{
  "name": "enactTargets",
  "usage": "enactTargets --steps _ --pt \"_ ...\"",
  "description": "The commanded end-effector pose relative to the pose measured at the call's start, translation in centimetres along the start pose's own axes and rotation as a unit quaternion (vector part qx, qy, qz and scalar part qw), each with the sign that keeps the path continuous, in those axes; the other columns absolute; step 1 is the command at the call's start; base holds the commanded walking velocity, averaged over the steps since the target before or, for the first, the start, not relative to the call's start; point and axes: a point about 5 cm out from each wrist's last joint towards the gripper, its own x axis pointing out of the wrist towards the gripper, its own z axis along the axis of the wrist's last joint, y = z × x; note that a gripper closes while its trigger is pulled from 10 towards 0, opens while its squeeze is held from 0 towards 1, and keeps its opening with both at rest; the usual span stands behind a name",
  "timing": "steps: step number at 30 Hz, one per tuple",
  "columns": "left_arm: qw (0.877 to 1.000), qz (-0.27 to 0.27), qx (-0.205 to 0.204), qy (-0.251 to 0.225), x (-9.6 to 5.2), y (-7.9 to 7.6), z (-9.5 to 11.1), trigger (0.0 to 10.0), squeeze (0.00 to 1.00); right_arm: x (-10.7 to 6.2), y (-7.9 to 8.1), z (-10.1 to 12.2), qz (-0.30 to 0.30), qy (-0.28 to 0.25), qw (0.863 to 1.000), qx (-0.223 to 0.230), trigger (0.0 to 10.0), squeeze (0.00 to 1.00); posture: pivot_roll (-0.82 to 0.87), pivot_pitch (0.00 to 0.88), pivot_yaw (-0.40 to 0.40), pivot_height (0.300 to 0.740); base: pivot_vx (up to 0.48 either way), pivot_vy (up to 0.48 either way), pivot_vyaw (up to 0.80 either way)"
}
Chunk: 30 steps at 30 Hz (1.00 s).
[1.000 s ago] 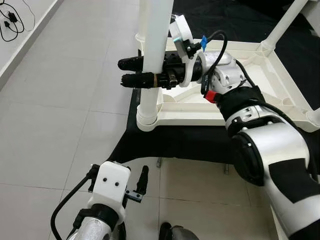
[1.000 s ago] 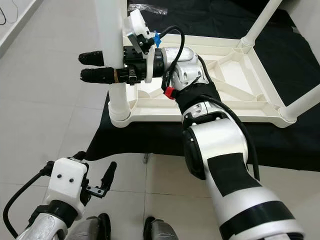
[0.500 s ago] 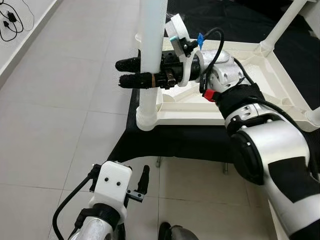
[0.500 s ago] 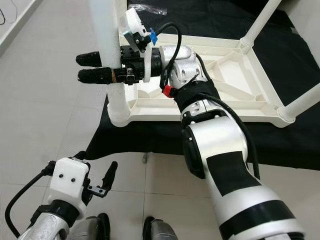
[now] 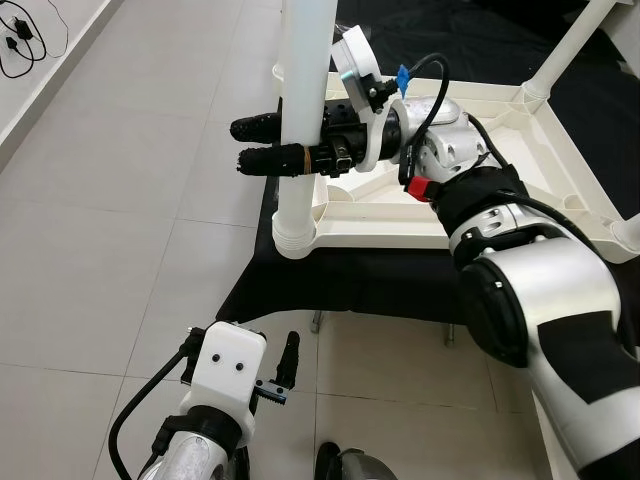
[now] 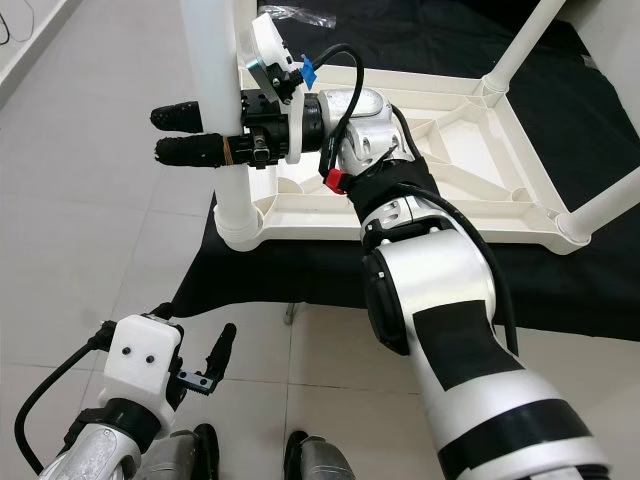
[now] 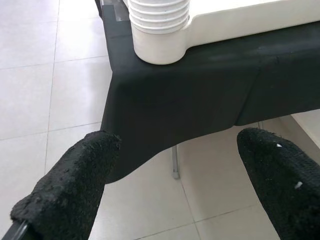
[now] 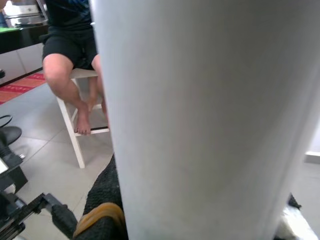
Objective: Building children table
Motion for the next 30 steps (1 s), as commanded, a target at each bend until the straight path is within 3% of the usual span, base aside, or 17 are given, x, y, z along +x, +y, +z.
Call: enactTargets --steps 1,17,30 --pt "1.000 -0.006 0.001 0.019 -0.2 -0.3 -0.6 10.0 0.00 -0.4 0.1 -1.2 -0.006 0.027 0.999 0.023 10.0 0.00 0.14 0.281 -0.184 0.740 0.000 0.000 0.00" --pt "1.000 -0.012 0.005 0.021 -0.1 -0.4 -0.8 10.0 0.00 -1.3 -0.4 0.5 -0.032 0.019 0.999 -0.018 10.0 0.00 0.13 0.275 -0.180 0.740 0.000 0.000 0.00" --pt "1.000 -0.014 0.011 0.018 0.0 -0.3 -0.8 10.0 0.00 -2.5 -0.4 0.2 -0.047 0.043 0.998 -0.022 10.0 0.00 0.13 0.278 -0.176 0.740 0.000 0.000 0.00"
